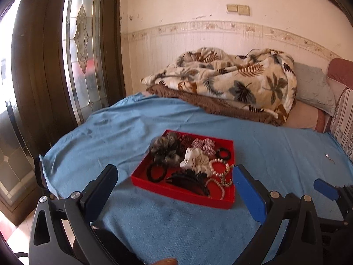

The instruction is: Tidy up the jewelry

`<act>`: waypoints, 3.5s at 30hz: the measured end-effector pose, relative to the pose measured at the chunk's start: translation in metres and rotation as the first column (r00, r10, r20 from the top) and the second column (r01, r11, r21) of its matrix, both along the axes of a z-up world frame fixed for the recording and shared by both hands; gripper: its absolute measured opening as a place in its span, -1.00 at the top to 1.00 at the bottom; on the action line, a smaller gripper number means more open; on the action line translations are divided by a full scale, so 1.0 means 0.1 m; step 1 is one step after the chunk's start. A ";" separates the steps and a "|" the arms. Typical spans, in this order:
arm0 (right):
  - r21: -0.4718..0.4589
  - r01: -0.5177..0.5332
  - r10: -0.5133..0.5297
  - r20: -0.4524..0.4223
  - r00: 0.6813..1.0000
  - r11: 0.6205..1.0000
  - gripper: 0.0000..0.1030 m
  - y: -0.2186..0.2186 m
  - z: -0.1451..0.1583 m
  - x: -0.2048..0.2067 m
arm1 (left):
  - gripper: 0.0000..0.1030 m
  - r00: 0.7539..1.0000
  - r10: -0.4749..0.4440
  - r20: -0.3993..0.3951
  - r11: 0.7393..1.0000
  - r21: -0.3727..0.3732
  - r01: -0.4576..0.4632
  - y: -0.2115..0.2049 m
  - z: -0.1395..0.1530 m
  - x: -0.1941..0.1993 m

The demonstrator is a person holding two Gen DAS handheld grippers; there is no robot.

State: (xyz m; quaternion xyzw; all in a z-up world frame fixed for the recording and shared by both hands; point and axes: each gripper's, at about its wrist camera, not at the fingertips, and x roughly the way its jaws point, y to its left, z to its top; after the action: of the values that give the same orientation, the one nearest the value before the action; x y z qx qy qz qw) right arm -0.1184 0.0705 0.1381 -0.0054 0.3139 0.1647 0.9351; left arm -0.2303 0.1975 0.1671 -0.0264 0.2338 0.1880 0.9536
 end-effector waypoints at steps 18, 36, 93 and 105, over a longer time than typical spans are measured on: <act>-0.036 0.030 -0.031 -0.027 0.999 0.999 -0.65 0.05 -0.04 0.00 | -1.00 0.989 -0.044 -0.141 0.997 -0.066 0.035 0.00 -0.31 0.04; -0.064 0.053 -0.057 -0.056 0.997 0.997 -0.65 0.05 -0.14 0.06 | -1.00 0.978 -0.066 -0.197 0.993 -0.107 0.046 0.04 -0.48 0.10; -0.114 0.015 -0.031 -0.138 0.990 0.993 -0.68 0.24 -0.44 0.25 | -1.00 0.955 -0.067 -0.290 0.982 -0.187 0.012 0.31 -0.87 0.35; -0.115 0.008 -0.025 -0.150 0.988 0.993 -0.68 0.26 -0.49 0.27 | -1.00 0.951 -0.067 -0.302 0.982 -0.191 0.008 0.33 -0.92 0.38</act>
State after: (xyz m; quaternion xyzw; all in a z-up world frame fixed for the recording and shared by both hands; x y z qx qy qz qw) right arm -0.0913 0.0961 0.0893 -0.0440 0.3926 0.1386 0.9081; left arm -0.1924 0.2306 0.0754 -0.0818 0.3964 0.1487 0.9022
